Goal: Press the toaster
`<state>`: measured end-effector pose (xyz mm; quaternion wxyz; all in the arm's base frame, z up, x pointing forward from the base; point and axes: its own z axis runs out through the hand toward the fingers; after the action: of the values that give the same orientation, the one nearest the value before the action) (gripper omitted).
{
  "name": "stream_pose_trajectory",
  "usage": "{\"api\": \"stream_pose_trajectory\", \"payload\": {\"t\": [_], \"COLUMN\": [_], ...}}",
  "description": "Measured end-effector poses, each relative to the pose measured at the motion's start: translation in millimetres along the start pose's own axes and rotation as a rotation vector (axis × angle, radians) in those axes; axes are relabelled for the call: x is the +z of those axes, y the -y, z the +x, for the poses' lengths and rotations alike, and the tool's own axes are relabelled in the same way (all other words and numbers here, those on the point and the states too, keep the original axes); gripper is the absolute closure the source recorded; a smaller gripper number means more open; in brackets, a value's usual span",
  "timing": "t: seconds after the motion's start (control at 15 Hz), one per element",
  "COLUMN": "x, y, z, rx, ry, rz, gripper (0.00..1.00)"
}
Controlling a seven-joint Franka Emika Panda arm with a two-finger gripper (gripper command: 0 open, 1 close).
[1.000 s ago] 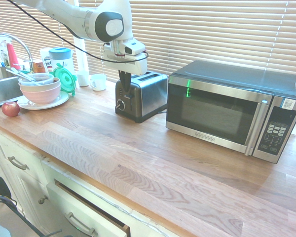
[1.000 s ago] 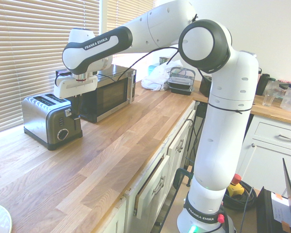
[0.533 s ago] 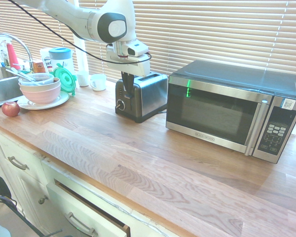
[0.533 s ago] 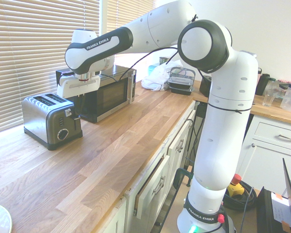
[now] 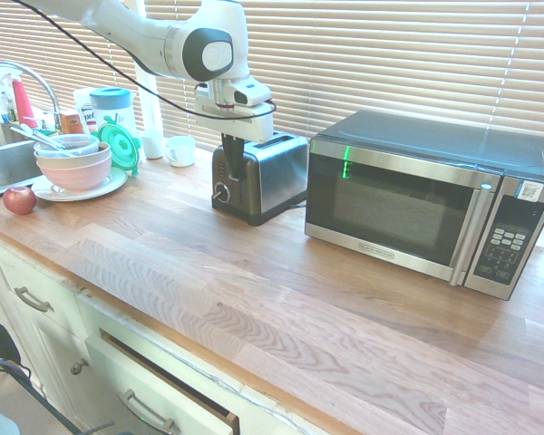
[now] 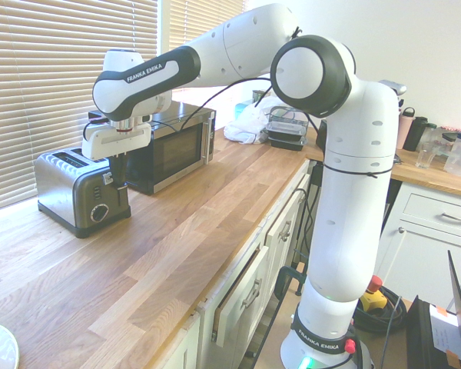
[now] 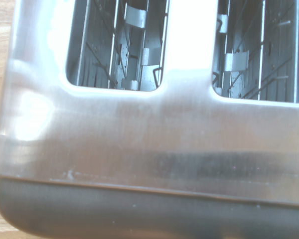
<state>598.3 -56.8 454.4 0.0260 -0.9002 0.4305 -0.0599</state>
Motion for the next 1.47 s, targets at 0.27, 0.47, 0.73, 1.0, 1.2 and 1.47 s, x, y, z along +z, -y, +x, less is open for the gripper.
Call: {"api": "stream_pose_trajectory", "payload": {"t": [0.27, 0.47, 0.73, 1.0, 1.2, 1.47], "x": [0, -1, 5, 8, 19, 33], "y": [-3, -4, -1, 1, -1, -2], "z": [3, 4, 5, 6, 10, 13], "rx": [0.008, 0.01, 0.008, 0.009, 0.018, 0.027], "ry": [0.001, 0.002, 0.011, 0.022, 0.033, 0.048], "rz": [-0.002, -0.002, -0.013, -0.025, -0.036, -0.045], "gripper": [1.0, 1.0, 1.0, 1.0, 1.0, 1.0]}}
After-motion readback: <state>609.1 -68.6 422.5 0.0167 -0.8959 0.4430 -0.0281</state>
